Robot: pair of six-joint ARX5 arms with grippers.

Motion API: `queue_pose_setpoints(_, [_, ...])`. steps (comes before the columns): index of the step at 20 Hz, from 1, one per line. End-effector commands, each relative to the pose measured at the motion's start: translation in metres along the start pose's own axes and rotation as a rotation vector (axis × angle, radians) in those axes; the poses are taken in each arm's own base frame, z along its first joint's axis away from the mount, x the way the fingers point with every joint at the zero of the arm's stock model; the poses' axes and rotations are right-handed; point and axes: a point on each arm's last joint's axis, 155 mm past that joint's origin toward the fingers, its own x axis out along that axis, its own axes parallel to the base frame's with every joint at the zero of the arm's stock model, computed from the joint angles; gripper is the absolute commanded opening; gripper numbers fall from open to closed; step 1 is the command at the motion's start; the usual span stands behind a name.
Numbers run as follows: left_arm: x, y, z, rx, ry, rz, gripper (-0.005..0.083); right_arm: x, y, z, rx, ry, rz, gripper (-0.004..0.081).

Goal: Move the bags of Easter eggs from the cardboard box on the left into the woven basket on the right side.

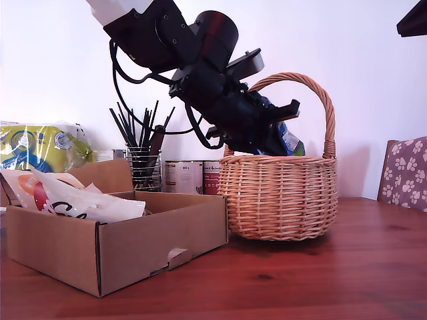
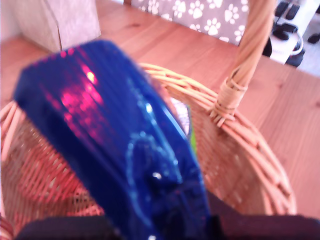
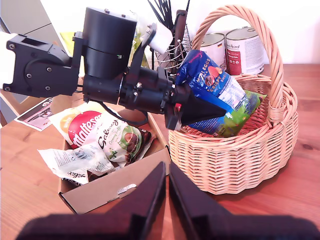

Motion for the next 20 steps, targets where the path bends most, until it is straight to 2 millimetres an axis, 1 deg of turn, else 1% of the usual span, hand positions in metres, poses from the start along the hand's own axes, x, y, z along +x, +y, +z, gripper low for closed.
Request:
queue_pose_setpoints(1, [0.0, 0.002, -0.002, -0.027, 0.009, 0.005, 0.0199, 0.001, 0.002, 0.001, -0.01, -0.006, 0.007, -0.0012])
queue_pose_setpoints(2, [-0.001, 0.004, -0.004, -0.037, 0.024, 0.016, 0.0266, 0.001, 0.002, 0.001, -0.01, -0.005, 0.007, -0.0012])
queue_pose_setpoints(3, [-0.001, 0.007, -0.005, -0.042, 0.032, 0.031, 0.0284, 0.001, 0.002, 0.001, -0.01, -0.005, 0.007, -0.0012])
queue_pose_setpoints(6, [-0.004, 0.016, -0.002, -0.049, 0.054, 0.084, 0.0284, 0.0, 0.002, 0.001, -0.01, -0.005, 0.007, -0.0012])
queue_pose_setpoints(8, [-0.006, 0.023, 0.008, -0.044, 0.047, 0.126, 0.0284, 0.0, 0.002, 0.001, -0.01, -0.006, 0.007, -0.0012])
queue_pose_setpoints(11, [-0.014, 0.03, 0.032, 0.012, 0.041, 0.176, 0.0284, 0.0, 0.002, 0.001, -0.01, -0.005, 0.008, -0.0012])
queue_pose_setpoints(13, [-0.022, 0.041, 0.04, 0.049, 0.069, 0.24, 0.0284, 0.0, 0.002, 0.001, -0.01, -0.005, 0.011, -0.0012])
queue_pose_setpoints(15, [-0.031, 0.051, 0.038, 0.09, 0.13, 0.302, 0.0284, 0.0, 0.003, 0.001, -0.01, -0.005, 0.015, -0.0012])
queue_pose_setpoints(18, [-0.043, 0.061, 0.023, 0.11, 0.223, 0.345, 0.0284, 0.0, 0.003, 0.001, -0.01, -0.006, 0.016, -0.0012])
queue_pose_setpoints(19, [-0.051, 0.063, 0.017, 0.104, 0.26, 0.348, 0.0272, 0.0, 0.003, 0.001, -0.01, -0.006, 0.016, -0.0012])
queue_pose_setpoints(20, [-0.059, 0.065, 0.01, 0.096, 0.298, 0.348, 0.0236, 0.0, 0.003, 0.001, -0.01, -0.006, 0.016, -0.0012])
